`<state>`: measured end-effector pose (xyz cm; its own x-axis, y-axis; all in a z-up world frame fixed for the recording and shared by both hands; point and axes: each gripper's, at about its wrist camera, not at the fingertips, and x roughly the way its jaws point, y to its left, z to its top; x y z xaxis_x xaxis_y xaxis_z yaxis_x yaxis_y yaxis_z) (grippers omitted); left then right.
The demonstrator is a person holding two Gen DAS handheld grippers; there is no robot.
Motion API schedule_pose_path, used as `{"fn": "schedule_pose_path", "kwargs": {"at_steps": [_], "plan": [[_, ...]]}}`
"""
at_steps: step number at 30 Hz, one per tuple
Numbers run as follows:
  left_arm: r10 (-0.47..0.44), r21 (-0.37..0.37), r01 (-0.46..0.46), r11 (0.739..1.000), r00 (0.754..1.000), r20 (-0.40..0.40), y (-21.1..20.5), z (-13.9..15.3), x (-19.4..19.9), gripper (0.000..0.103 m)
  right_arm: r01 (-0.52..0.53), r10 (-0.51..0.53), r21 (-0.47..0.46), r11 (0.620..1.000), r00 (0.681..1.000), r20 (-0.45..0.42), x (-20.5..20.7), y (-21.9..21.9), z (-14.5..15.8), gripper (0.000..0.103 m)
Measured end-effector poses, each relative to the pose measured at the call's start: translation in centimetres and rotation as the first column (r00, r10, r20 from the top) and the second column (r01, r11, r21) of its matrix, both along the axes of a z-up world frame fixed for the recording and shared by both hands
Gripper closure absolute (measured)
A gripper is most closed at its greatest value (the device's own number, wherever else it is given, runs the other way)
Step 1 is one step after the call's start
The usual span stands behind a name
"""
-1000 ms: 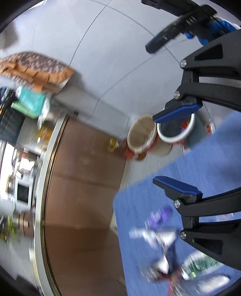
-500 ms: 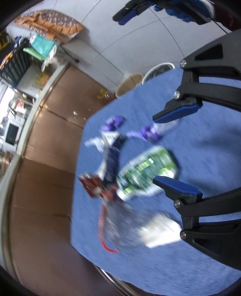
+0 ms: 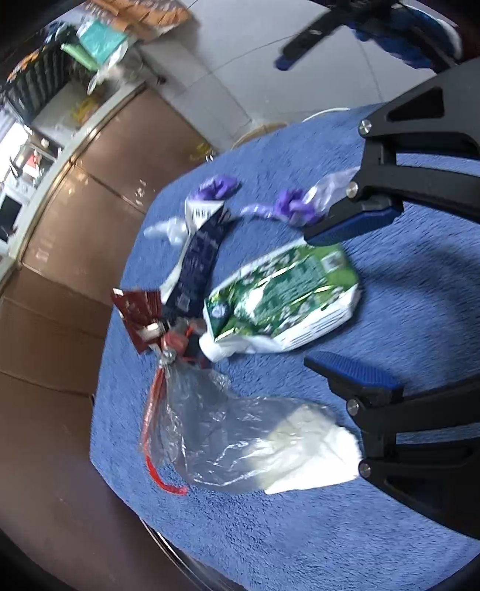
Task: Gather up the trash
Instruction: 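Grasp the milk carton with the left gripper while right grasps purple glove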
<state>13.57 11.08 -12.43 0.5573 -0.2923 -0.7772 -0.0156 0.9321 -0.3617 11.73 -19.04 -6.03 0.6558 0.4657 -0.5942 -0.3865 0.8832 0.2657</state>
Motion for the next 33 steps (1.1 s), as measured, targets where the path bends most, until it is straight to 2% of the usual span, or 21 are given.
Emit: {"fn": "schedule_pose_path", "kwargs": {"at_steps": [2, 6, 19, 20, 21, 22, 24, 26, 31, 33], "plan": [[0.009, 0.012, -0.009, 1.000, 1.000, -0.027, 0.1, -0.7, 0.8, 0.046, -0.031, 0.031, 0.008, 0.999, 0.999, -0.029, 0.6, 0.4, -1.0, 0.047], [0.010, -0.019, -0.012, 1.000, 0.997, -0.076, -0.1, -2.1, 2.4, 0.046, -0.078, 0.079, 0.011, 0.997, 0.994, -0.073, 1.7, 1.9, -2.7, 0.048], [0.017, -0.196, -0.037, 0.980, 0.995, -0.099, 0.6, -3.1, 5.5, 0.048, -0.215, 0.216, 0.022, 0.976, 0.961, -0.175, 4.3, 6.4, -7.4, 0.056], [0.025, -0.208, -0.045, 0.977, 0.995, -0.100, 0.8, -3.2, 5.6, 0.059, -0.226, 0.226, 0.022, 0.974, 0.957, -0.183, 4.4, 6.8, -7.7, 0.057], [0.027, -0.219, -0.050, 0.974, 0.994, -0.106, 0.9, -3.3, 5.8, 0.066, -0.233, 0.233, 0.023, 0.972, 0.954, -0.190, 4.4, 7.1, -8.0, 0.059], [0.024, -0.263, -0.055, 0.963, 0.993, -0.120, 1.2, -3.7, 5.9, 0.072, -0.239, 0.239, 0.023, 0.971, 0.951, -0.195, 4.5, 7.3, -8.2, 0.059], [0.034, -0.330, -0.077, 0.941, 0.991, -0.133, 1.4, -4.1, 6.0, 0.078, -0.251, 0.251, 0.024, 0.968, 0.945, -0.210, 4.5, 7.7, -8.7, 0.064], [0.035, -0.344, -0.077, 0.936, 0.991, -0.126, 1.1, -4.1, 6.1, 0.086, -0.259, 0.259, 0.031, 0.965, 0.940, -0.222, 4.6, 8.0, -9.0, 0.067], [0.040, -0.356, -0.078, 0.931, 0.993, -0.111, 0.2, -3.6, 5.5, 0.089, -0.267, 0.266, 0.028, 0.963, 0.936, -0.231, 5.1, 8.6, -9.1, 0.069], [0.035, -0.358, -0.066, 0.931, 0.995, -0.094, 0.1, -3.1, 5.2, 0.092, -0.269, 0.270, 0.035, 0.962, 0.932, -0.241, 5.3, 8.9, -9.2, 0.074]]}}
